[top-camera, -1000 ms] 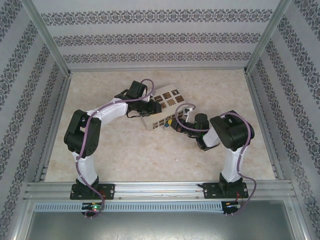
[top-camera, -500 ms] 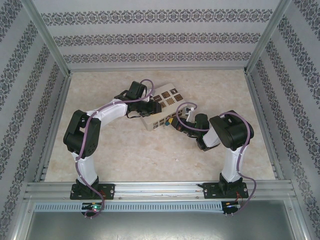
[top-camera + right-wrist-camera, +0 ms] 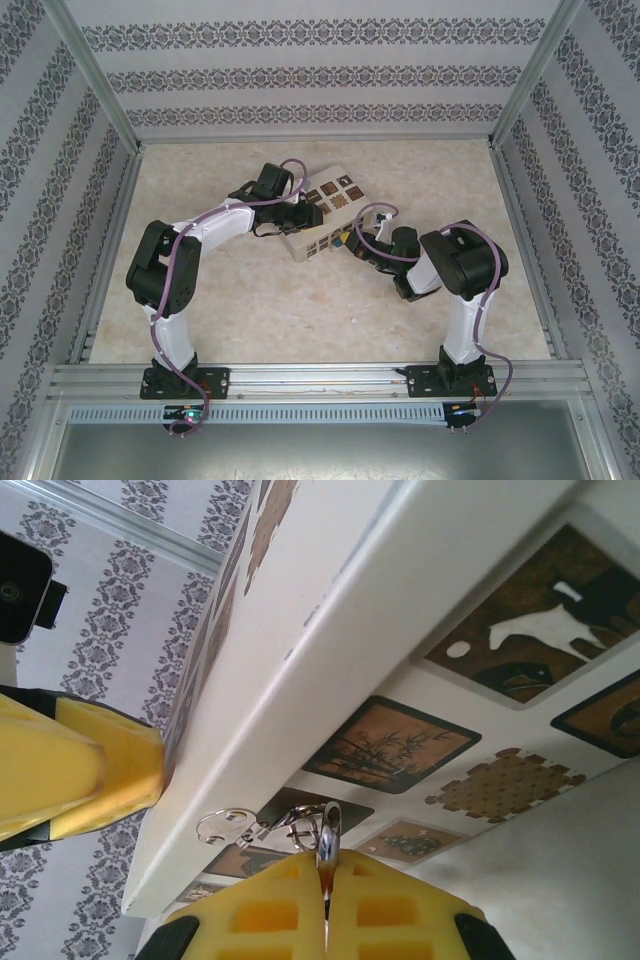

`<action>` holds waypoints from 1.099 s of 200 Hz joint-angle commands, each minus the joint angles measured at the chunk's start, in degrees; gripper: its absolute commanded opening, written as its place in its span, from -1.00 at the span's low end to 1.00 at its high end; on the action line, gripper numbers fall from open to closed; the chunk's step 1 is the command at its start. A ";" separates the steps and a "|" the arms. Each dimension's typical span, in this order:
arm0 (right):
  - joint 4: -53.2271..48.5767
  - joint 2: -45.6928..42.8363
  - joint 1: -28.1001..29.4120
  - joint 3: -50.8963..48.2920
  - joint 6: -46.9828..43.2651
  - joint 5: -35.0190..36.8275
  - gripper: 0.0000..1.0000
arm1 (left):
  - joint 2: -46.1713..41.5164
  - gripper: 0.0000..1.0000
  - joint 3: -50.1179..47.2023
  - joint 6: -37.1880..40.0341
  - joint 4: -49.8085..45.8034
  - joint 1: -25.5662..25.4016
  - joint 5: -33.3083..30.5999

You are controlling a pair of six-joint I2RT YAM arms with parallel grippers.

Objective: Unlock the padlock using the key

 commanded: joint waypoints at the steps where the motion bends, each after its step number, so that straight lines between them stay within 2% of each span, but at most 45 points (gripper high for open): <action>1: 3.53 -0.37 -0.93 0.14 0.53 2.26 -1.00 | -0.16 -0.40 -2.33 -0.66 -3.84 -1.36 0.14; 110: -2.36 -7.70 -2.04 -4.40 -3.82 4.49 -1.00 | -4.51 -0.31 -2.84 -0.23 -1.38 -1.29 -0.01; 220: -16.10 -22.80 -1.89 -7.77 -8.98 3.76 -1.00 | -19.63 -0.17 -10.37 4.46 0.68 2.79 -9.50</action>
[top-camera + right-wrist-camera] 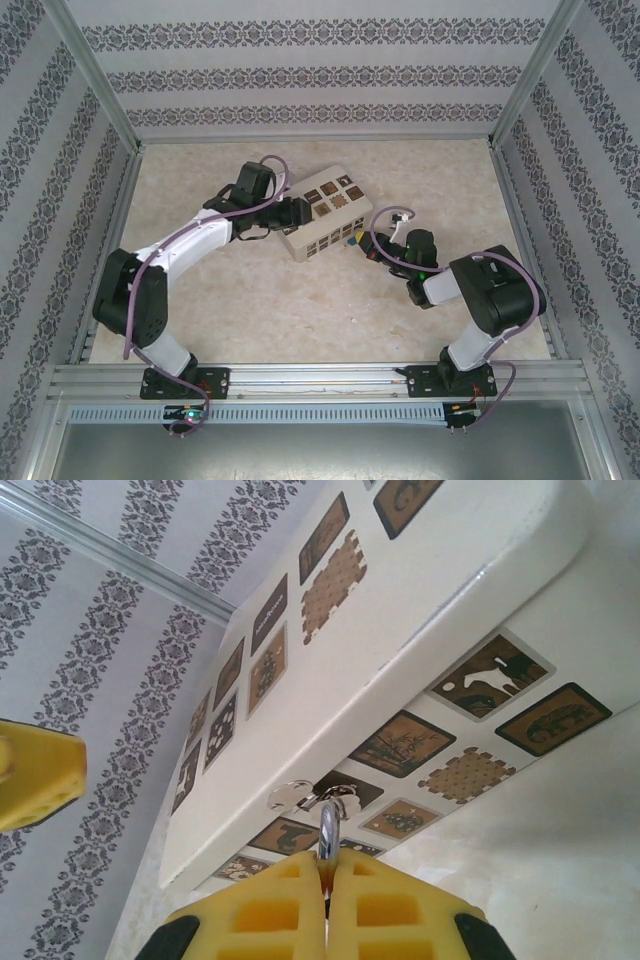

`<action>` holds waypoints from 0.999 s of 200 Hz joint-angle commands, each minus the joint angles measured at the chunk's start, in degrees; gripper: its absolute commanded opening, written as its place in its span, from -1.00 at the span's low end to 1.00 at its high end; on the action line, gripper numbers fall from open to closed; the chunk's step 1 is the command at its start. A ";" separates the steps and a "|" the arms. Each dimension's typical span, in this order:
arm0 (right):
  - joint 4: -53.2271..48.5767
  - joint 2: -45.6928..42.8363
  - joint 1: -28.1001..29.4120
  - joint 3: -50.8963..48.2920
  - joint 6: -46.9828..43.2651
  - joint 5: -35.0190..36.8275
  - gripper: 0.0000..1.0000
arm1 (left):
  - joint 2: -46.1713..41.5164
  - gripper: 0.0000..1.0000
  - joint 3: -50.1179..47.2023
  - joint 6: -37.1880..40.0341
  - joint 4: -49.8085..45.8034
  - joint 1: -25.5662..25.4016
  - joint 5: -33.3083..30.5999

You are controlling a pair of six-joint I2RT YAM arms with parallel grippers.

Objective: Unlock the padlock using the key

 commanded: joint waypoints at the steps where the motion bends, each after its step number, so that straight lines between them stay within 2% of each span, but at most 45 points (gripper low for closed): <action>1: -4.09 -4.24 0.05 -0.34 -2.73 -0.59 -1.00 | -4.03 -0.17 -2.49 2.70 0.84 1.42 -3.48; 24: -10.83 -9.07 0.47 0.24 -5.13 -1.01 -1.00 | -8.89 -0.11 -5.99 3.96 1.90 2.72 -6.10; 73: -31.38 -21.06 2.43 3.50 -12.80 -1.06 -1.00 | -20.29 0.21 -12.31 9.03 0.03 6.81 -11.54; 100: -40.18 -25.62 3.87 5.47 -15.56 -1.64 -1.00 | -26.19 0.39 -14.72 13.68 -1.91 8.09 -16.94; 164: -55.09 -29.09 6.78 10.67 -19.44 -5.23 -1.00 | -39.90 0.93 -23.39 27.58 2.26 8.14 -28.74; 179: -57.35 -28.76 7.63 11.26 -19.96 -5.60 -1.00 | -42.40 1.00 -26.13 30.50 4.11 8.21 -30.41; 200: -60.10 -27.73 9.02 11.87 -20.66 -5.63 -1.00 | -45.08 0.99 -30.54 33.10 7.10 8.29 -32.88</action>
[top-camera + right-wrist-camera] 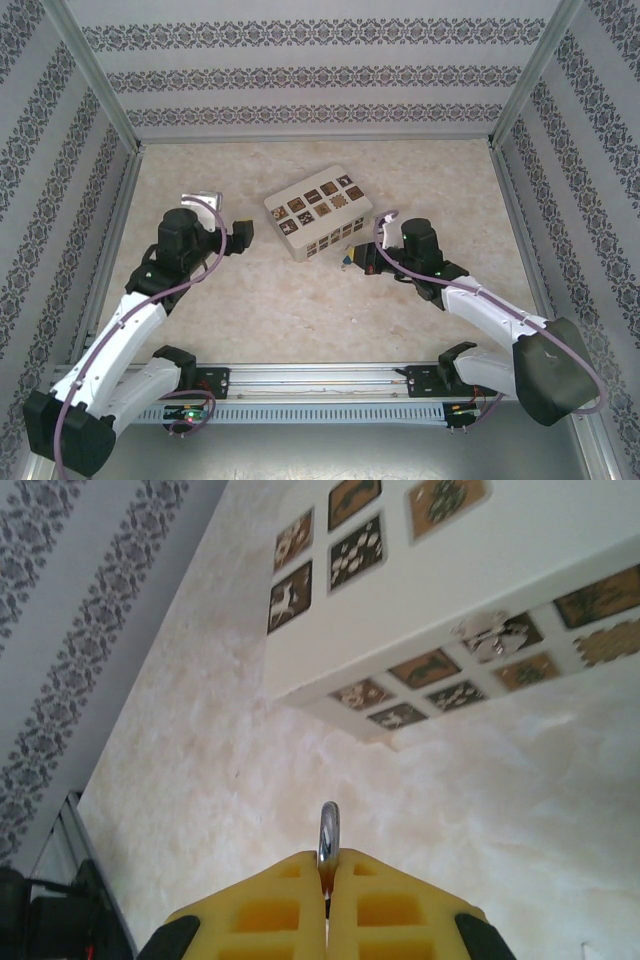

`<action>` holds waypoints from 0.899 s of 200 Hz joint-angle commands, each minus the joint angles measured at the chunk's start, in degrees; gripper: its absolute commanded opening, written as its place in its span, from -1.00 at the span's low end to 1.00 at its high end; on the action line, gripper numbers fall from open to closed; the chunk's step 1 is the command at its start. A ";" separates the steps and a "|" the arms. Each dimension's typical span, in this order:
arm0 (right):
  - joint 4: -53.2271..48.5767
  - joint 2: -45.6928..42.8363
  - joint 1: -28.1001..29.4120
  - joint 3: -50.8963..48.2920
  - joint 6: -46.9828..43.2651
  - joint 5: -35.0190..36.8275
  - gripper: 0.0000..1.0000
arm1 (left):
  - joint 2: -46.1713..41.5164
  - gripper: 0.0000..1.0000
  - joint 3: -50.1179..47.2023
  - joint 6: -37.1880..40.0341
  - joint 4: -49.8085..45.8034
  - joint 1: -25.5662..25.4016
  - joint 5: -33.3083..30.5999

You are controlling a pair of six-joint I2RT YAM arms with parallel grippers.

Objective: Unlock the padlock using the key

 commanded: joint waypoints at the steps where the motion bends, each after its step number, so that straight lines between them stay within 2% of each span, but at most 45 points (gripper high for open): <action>1: -5.72 0.16 1.45 2.09 -2.34 -1.61 -1.00 | -2.63 0.99 -4.14 6.89 4.81 0.60 -5.06; 86: -17.06 3.99 8.12 7.95 -4.55 -0.90 -1.00 | -7.35 0.99 -15.43 10.77 12.88 0.56 -11.72; 139: -19.18 10.20 11.54 13.68 -6.47 -1.68 -1.00 | -7.18 0.99 -11.71 14.58 9.45 0.60 -7.43; 180: -20.19 17.42 15.07 18.84 -7.29 -2.67 -1.00 | -7.17 0.99 -14.03 13.38 12.93 0.60 -7.49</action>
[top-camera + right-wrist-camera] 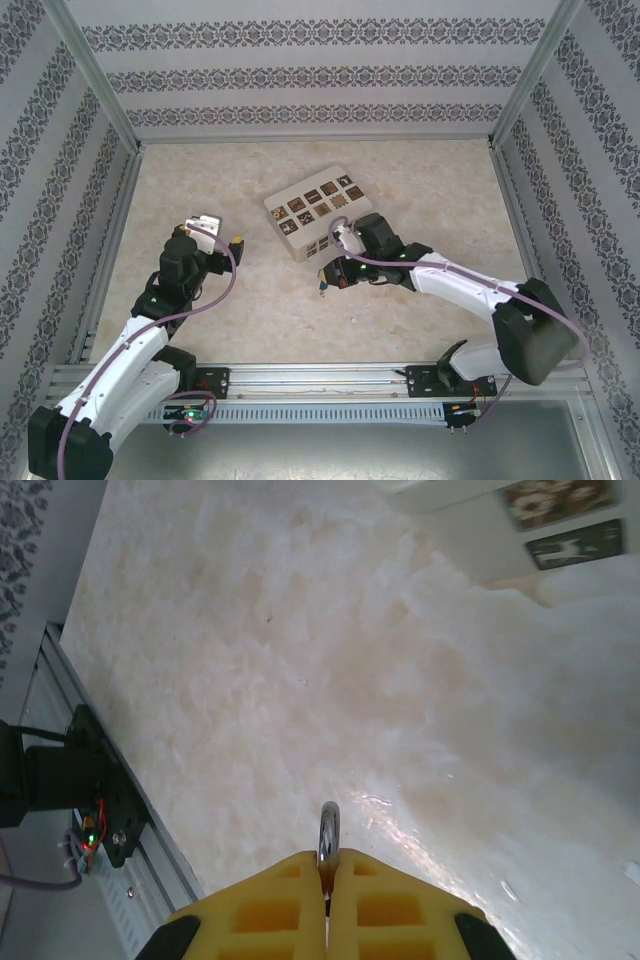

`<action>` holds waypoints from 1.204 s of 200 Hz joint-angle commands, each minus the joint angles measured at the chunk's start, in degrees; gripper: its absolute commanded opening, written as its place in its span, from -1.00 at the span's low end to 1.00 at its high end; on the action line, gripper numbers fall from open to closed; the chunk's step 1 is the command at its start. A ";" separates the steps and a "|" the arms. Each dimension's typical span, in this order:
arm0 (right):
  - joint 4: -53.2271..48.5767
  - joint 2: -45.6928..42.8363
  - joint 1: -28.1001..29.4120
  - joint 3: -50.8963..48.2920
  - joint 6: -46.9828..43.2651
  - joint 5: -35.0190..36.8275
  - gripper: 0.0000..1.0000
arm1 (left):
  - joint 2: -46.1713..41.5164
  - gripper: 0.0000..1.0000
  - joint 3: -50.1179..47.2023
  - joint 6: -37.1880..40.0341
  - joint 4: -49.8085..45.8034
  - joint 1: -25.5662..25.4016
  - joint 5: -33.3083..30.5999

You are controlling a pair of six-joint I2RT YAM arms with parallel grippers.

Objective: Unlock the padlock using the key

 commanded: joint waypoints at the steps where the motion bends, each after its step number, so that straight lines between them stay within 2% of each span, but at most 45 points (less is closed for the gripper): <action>1: -1.46 3.08 2.00 3.39 -1.59 -1.68 -1.00 | -0.55 0.99 -0.38 1.07 2.92 0.52 0.83; 25: -1.70 6.17 3.69 4.83 -1.66 -2.42 -1.00 | -0.55 0.99 2.17 4.27 -0.56 0.52 3.12; 118: -0.08 18.50 6.23 10.36 -0.05 -5.41 -1.00 | -0.31 0.99 1.68 7.84 -0.81 0.60 -0.06; 241: 0.00 23.54 6.26 10.93 0.88 -4.56 -0.97 | 0.34 0.99 1.34 8.23 -0.32 0.61 -0.55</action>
